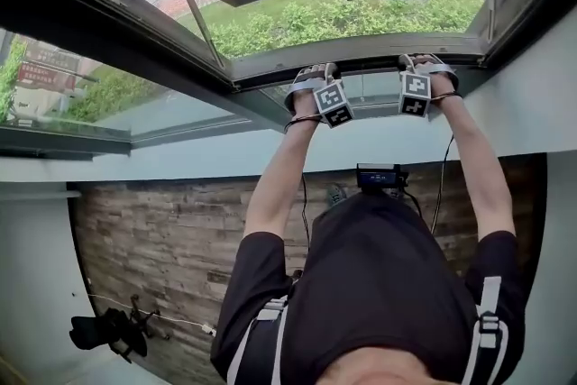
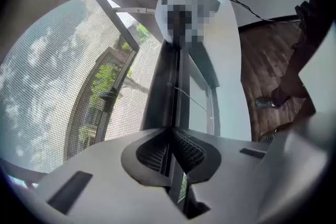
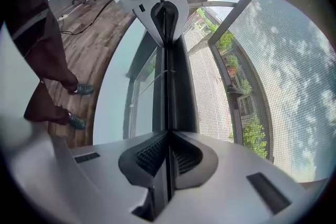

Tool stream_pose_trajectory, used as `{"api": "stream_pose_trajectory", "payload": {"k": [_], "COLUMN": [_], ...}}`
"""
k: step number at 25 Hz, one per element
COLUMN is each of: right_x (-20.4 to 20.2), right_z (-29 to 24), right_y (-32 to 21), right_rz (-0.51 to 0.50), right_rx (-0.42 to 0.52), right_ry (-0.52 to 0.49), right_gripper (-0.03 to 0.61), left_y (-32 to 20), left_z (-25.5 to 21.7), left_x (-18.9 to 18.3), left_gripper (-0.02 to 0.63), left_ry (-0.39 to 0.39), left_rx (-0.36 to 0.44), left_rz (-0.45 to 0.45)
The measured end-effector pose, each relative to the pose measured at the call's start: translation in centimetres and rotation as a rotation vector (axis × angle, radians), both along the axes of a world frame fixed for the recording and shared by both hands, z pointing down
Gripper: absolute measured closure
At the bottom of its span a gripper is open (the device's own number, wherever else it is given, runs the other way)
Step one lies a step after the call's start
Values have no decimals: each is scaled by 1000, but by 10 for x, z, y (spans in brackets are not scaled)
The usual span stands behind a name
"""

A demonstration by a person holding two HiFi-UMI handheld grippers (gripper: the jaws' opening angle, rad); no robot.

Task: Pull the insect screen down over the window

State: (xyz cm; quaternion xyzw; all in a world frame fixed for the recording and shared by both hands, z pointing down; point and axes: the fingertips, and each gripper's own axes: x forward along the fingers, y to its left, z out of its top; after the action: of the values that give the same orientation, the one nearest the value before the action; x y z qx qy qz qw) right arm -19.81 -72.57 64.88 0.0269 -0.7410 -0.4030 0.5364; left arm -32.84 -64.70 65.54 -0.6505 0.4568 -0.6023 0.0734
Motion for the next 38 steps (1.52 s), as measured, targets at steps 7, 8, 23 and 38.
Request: {"api": "stream_pose_trajectory", "payload": {"k": [7, 8, 23, 38], "right_x": [3, 0, 43, 120], "right_z": [-7, -8, -14, 43], "right_y": [8, 13, 51, 179], "right_rz": [23, 27, 157, 475], "right_rx": [-2, -11, -189, -987], "right_ry": [6, 11, -261, -692], "right_gripper": [557, 557, 555, 555], "left_y": [0, 4, 70, 259], "left_z": [-2, -4, -57, -211], "left_x": [0, -4, 26, 68], "left_gripper": [589, 589, 565, 566], "left_ry": [-16, -14, 682, 1377], "left_rx": [28, 31, 330, 913], "left_rz": [17, 16, -379, -423]}}
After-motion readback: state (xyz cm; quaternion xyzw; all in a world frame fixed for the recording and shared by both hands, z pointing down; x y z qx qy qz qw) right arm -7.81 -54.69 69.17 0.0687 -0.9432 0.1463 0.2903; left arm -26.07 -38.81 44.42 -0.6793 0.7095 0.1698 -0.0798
